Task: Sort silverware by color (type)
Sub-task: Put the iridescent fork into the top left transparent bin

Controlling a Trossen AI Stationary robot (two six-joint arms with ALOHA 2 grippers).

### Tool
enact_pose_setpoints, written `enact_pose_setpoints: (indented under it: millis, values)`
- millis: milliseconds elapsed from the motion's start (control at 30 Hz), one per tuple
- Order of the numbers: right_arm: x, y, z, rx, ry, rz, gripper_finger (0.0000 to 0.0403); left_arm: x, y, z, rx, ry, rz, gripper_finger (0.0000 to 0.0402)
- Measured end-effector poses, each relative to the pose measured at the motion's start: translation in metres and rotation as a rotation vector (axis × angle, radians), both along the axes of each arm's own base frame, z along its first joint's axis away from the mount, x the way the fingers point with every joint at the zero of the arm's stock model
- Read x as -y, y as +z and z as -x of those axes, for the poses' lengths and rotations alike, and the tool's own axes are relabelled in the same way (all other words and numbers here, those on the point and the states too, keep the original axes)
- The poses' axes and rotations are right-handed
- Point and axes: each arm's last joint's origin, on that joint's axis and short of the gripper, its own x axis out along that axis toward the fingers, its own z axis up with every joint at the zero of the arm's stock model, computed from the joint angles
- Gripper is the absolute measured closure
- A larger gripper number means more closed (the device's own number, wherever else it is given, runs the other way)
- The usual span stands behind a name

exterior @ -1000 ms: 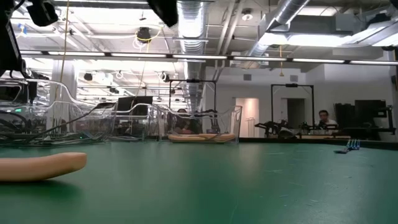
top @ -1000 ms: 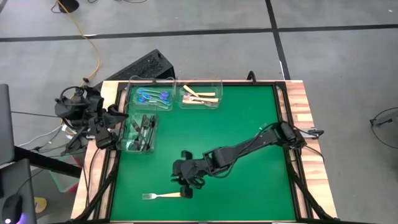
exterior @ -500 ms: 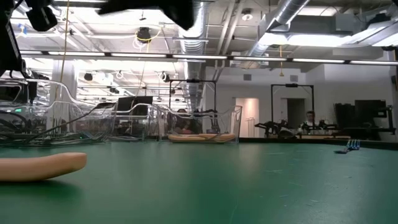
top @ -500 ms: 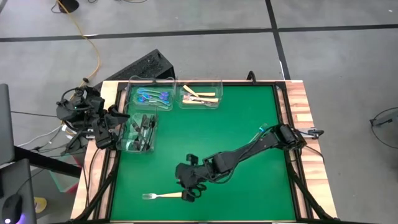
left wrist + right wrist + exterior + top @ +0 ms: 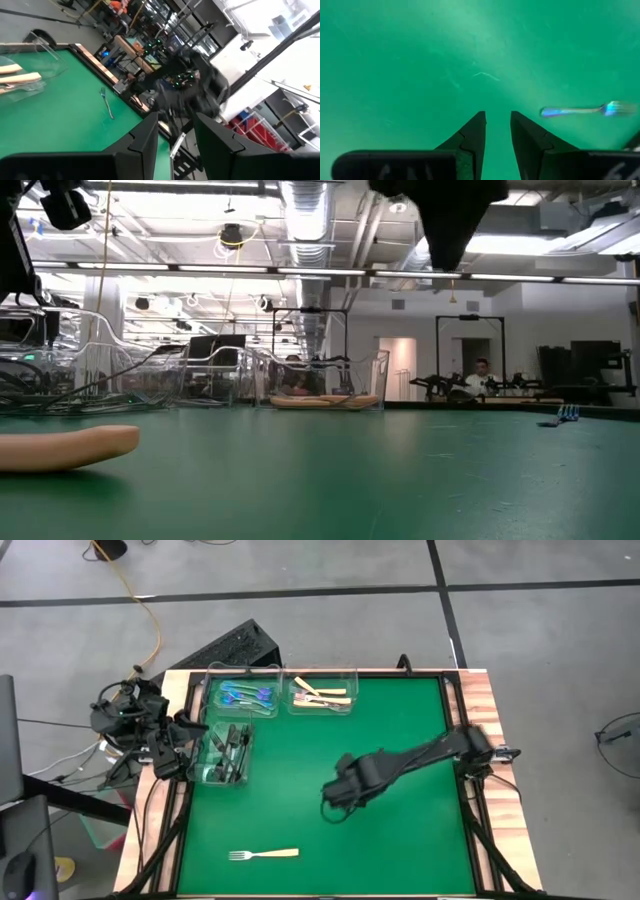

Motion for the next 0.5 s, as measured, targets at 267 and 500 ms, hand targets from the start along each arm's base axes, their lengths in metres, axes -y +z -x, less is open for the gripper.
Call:
enact_pose_setpoints:
  millis: [267,500]
  values:
    - [0.036,0.034,0.096,0.131,-0.318,-0.025,0.0294,0.000,0.000,0.000,0.001,-0.009,-0.005,0.0290]
    - [0.050,0.001,0.168,0.262,-0.794,-0.102,0.0294,-0.001,0.000,0.000,-0.002,0.054,-0.005,0.0290]
